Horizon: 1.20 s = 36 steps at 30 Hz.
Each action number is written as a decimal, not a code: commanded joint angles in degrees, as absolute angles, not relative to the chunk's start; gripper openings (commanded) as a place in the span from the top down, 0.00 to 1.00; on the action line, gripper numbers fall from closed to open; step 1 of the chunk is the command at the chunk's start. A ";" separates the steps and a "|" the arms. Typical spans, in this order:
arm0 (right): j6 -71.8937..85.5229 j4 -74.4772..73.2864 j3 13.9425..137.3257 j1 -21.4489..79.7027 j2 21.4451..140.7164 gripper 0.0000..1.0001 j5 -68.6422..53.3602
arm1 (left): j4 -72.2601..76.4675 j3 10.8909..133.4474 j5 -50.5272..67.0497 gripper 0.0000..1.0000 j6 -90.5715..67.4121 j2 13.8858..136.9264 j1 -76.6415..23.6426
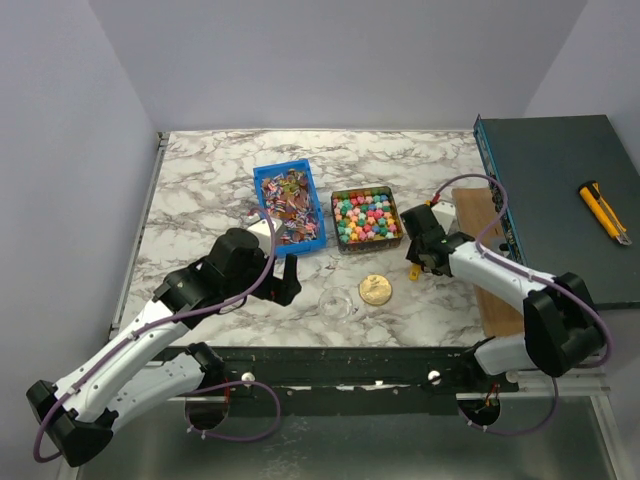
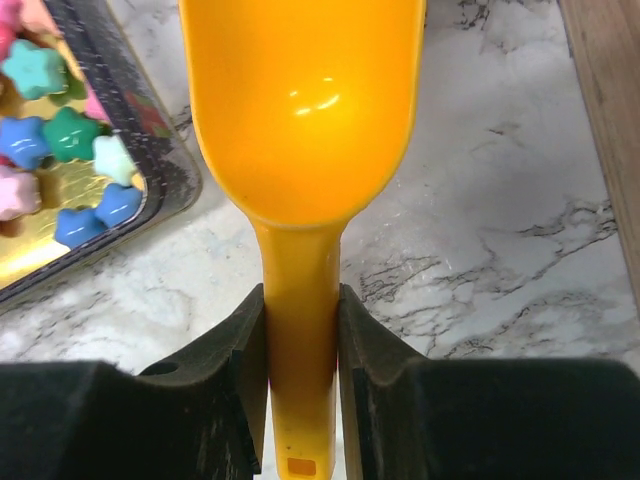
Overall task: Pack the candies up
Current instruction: Pick up the spatula from the center of the board, then adjust the spatula.
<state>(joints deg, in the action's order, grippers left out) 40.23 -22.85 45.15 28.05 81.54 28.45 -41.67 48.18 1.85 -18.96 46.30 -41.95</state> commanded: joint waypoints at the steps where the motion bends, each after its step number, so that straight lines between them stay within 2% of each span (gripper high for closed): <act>1: 35.26 -24.61 46.67 27.68 76.10 0.99 26.24 | -41.40 47.81 0.44 0.01 -18.37 44.51 -41.50; 11: 23.19 -27.08 51.57 28.83 68.52 0.99 12.58 | -39.23 48.23 1.14 0.01 -19.21 42.02 -39.77; 16: 17.97 -28.41 53.93 32.98 66.89 0.99 7.78 | -37.75 48.51 3.59 0.01 -19.83 40.90 -37.00; 27: 9.97 -30.97 56.87 52.31 68.69 0.99 11.23 | -31.91 48.71 20.23 0.01 -21.78 40.41 -29.33; 36: 3.10 -28.81 54.60 61.83 68.81 0.99 14.71 | -29.02 46.59 29.72 0.01 -23.85 41.40 -23.55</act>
